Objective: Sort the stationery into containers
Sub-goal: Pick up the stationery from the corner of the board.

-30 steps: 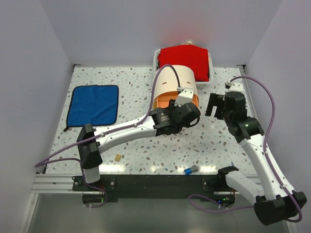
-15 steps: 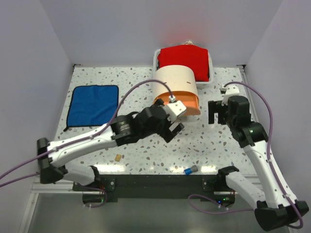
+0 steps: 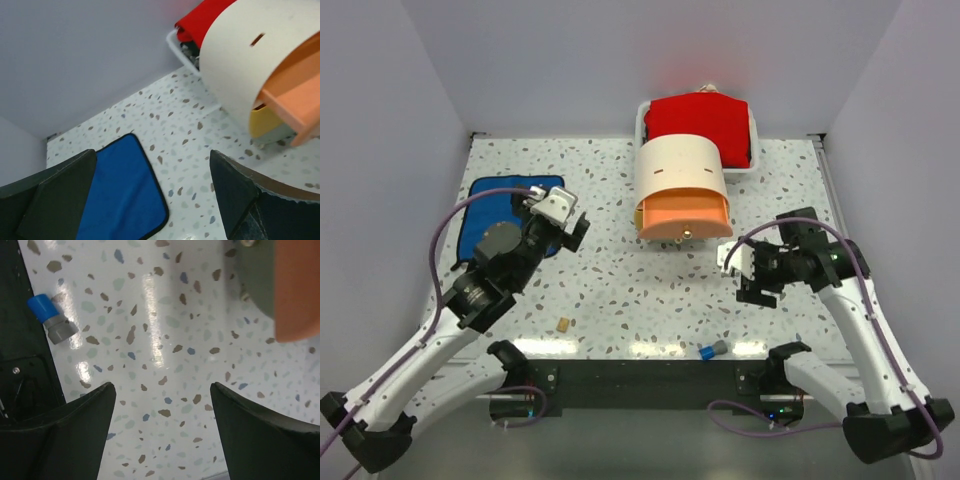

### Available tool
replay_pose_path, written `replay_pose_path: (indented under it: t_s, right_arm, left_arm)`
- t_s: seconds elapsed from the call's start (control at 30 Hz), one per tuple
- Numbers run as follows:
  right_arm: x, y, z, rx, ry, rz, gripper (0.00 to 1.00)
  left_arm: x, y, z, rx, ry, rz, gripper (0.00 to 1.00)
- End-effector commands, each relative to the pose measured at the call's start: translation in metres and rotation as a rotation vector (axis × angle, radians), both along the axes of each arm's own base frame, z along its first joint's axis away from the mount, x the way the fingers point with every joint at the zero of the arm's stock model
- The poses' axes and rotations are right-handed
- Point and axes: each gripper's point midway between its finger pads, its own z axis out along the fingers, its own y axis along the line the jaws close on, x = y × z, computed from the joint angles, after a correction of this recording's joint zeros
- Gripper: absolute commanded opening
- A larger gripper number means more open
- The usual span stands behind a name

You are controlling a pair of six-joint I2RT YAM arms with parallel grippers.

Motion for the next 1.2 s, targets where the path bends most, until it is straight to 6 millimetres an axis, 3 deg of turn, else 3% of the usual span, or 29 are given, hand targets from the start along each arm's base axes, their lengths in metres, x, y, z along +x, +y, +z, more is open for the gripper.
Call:
replay_pose_path:
  t_s: [0.0, 0.03, 0.17, 0.27, 0.47, 0.57, 0.77, 0.9, 1.17]
  right_arm:
    - [-0.060, 0.006, -0.044, -0.053, 0.185, 0.276, 0.75]
    - [-0.056, 0.014, -0.044, -0.039, 0.166, 0.260, 0.75]
    - [-0.070, 0.027, -0.063, -0.113, 0.109, 0.356, 0.79]
    - [-0.073, 0.031, -0.083, -0.163, 0.104, 0.375, 0.79]
    - [-0.062, 0.059, -0.113, -0.276, 0.095, 0.309, 0.79]
    - [-0.062, 0.080, -0.113, -0.219, 0.067, 0.305, 0.76]
    - [-0.073, 0.070, -0.128, -0.297, 0.094, 0.339, 0.75]
    - [-0.090, 0.079, -0.128, -0.256, 0.170, 0.339, 0.71]
    - [-0.105, 0.087, -0.138, -0.271, 0.201, 0.407, 0.69]
  left_arm:
    - [0.029, 0.037, -0.007, 0.061, -0.051, 0.148, 1.00]
    - [0.034, 0.044, -0.005, 0.048, -0.059, 0.172, 1.00]
    - [0.056, 0.089, 0.006, 0.010, -0.087, 0.341, 1.00]
    - [0.065, 0.102, 0.008, -0.020, -0.071, 0.391, 1.00]
    - [0.067, 0.108, 0.016, -0.044, -0.083, 0.397, 1.00]
    - [0.065, 0.114, 0.016, -0.055, -0.075, 0.416, 1.00]
    - [0.057, 0.123, 0.020, -0.072, -0.087, 0.436, 1.00]
    - [0.051, 0.128, 0.010, -0.083, -0.062, 0.449, 1.00]
    - [0.045, 0.130, 0.009, -0.097, -0.040, 0.451, 1.00]
